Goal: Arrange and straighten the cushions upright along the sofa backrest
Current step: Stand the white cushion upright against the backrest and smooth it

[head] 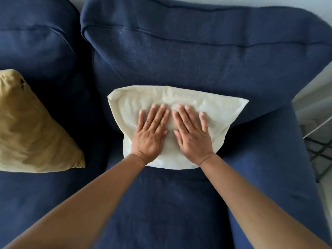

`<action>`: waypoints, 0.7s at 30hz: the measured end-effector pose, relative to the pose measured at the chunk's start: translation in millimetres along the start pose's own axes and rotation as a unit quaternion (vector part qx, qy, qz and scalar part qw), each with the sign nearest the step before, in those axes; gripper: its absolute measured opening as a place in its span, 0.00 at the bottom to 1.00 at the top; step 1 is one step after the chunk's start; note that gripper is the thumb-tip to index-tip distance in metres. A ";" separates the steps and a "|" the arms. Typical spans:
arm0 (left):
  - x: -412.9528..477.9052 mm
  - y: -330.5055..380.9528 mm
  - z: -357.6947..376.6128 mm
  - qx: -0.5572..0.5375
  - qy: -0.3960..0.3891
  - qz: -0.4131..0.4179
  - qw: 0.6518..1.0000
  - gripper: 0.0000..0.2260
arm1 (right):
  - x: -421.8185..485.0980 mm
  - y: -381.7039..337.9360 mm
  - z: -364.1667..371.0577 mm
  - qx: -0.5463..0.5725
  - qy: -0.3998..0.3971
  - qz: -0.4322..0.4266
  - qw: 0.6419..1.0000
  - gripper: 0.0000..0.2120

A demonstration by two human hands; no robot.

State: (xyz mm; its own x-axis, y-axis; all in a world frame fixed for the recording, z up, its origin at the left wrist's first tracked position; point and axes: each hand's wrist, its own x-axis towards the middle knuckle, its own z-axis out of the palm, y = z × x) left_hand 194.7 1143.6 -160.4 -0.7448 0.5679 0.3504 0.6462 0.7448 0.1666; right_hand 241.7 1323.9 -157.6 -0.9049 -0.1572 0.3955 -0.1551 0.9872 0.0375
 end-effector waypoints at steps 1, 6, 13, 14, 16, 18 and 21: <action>-1.2 -12.5 2.6 0.021 -0.015 -0.013 1.000 0.25 | -4.1 9.6 6.8 -0.028 -0.011 0.000 1.000 0.28; 1.5 -64.1 -6.3 0.049 -0.003 -0.133 0.990 0.27 | -23.1 68.3 9.2 -0.056 -0.051 0.163 0.984 0.28; -24.9 12.1 -2.7 0.000 0.019 0.042 0.999 0.27 | -9.7 7.3 -2.0 -0.002 0.006 0.077 0.997 0.31; -25.6 13.0 3.8 0.007 0.008 0.040 0.999 0.28 | -6.3 3.5 2.0 -0.008 0.000 0.062 0.998 0.31; -21.2 -2.1 13.4 0.025 -0.013 -0.009 1.000 0.28 | 1.4 12.8 10.2 -0.031 -0.015 0.070 0.997 0.30; -14.5 -24.4 16.6 0.046 -0.037 -0.056 0.997 0.28 | 7.6 34.3 14.7 -0.051 -0.036 0.101 0.993 0.30; -2.7 -39.6 6.7 0.044 -0.037 -0.097 0.994 0.29 | 9.6 54.7 9.6 -0.069 -0.040 0.175 0.981 0.30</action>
State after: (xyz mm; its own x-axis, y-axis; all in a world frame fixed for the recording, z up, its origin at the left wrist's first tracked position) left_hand 170.0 1115.0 -174.2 -0.8660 0.4326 0.2507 0.4750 0.8683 0.1426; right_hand 220.7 1376.1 -160.6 -0.9222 0.1952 0.3337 0.2202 0.9747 0.0386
